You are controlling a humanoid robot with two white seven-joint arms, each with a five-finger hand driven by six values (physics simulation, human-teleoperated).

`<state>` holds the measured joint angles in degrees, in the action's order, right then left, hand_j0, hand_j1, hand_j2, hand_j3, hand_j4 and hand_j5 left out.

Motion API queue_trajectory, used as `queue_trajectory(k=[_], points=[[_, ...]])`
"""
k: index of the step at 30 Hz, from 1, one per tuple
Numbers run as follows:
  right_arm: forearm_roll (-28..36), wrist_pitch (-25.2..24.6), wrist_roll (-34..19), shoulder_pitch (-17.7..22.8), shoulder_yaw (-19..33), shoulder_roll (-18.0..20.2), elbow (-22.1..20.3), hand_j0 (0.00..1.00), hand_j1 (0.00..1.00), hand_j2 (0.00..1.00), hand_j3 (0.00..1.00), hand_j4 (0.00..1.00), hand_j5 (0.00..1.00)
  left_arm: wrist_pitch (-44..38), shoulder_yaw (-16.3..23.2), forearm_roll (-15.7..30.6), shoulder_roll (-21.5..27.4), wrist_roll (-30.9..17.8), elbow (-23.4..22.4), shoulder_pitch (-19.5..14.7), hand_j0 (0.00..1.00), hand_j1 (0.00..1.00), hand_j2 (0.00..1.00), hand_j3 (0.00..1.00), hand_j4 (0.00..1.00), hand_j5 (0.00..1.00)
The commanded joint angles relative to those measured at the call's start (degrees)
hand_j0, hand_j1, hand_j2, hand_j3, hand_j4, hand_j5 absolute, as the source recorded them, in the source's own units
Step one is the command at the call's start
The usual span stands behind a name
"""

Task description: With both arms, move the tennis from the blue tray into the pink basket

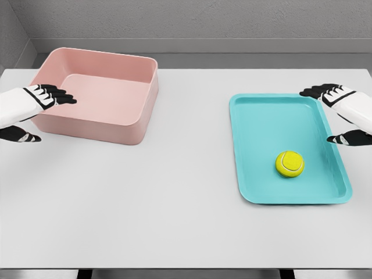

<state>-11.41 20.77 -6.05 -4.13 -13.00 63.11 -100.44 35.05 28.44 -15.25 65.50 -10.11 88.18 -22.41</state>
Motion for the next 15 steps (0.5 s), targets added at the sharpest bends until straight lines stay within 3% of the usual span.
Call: queue_trajectory(k=[1, 5, 6, 8, 10, 15], points=[[0.2, 0.1, -0.1, 0.0, 0.0, 0.1, 0.0, 1.00, 1.00, 1.00, 1.00, 1.00, 1.00, 0.0, -0.1, 0.3, 0.2, 0.0, 0.1, 0.0, 1.00, 1.00, 1.00, 1.00, 1.00, 1.00], [0.3, 0.1, -0.5, 0.1, -1.7, 0.2, 0.0, 1.00, 1.00, 1.00, 1.00, 1.00, 1.00, 0.0, -0.1, 0.2, 0.2, -0.1, 0.1, 0.0, 1.00, 1.00, 1.00, 1.00, 1.00, 1.00], [0.3, 0.1, -2.7, 0.0, -1.7, 0.5, 0.0, 1.00, 1.00, 1.00, 1.00, 1.00, 1.00, 0.0, -0.1, 0.2, 0.2, -0.1, 0.1, 0.0, 1.00, 1.00, 1.00, 1.00, 1.00, 1.00], [0.2, 0.2, -17.8, -0.5, -1.2, 1.7, -0.1, 1.00, 1.00, 1.00, 1.00, 1.00, 1.00, 0.0, -0.1, 0.1, 0.1, -0.2, 0.1, 0.1, 1.00, 1.00, 1.00, 1.00, 1.00, 1.00], [0.2, 0.3, -25.9, -1.1, -1.2, 1.6, -0.1, 1.00, 1.00, 1.00, 1.00, 1.00, 1.00, 0.0, 0.0, 0.0, 0.1, -0.2, 0.2, 0.1, 1.00, 1.00, 1.00, 1.00, 1.00, 1.00], [0.3, 0.1, -28.9, -4.0, -1.9, 1.5, 0.0, 1.00, 1.00, 1.00, 1.00, 1.00, 1.00, 0.0, 0.3, 0.0, 0.2, -0.2, 0.7, 0.5, 1.00, 1.00, 1.00, 1.00, 1.00, 1.00]])
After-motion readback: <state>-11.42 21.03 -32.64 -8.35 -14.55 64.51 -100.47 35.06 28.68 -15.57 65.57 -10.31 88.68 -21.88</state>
